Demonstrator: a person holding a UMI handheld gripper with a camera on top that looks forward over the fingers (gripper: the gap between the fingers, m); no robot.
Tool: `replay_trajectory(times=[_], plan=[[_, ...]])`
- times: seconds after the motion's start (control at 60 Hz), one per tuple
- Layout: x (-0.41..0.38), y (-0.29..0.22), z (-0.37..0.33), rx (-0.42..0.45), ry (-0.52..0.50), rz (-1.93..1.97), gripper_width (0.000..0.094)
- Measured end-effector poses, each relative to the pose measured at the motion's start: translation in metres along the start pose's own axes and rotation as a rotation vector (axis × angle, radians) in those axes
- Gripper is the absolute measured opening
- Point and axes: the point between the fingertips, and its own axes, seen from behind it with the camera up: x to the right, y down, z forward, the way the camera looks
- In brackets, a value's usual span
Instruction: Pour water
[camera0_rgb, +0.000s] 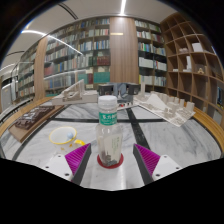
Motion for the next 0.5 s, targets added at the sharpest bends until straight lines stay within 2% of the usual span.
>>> replay_trajectory(times=[0.167,0.317,0.5], plan=[[0.002,0.010,-0.076,-0.027,0.038,-0.063,0.0862],[-0.013,0.021,-0.144,-0.023,0.019,-0.073,0.0860],[-0.024,0.033,-0.195,-0.020,0.021,-0.067,0.0851]])
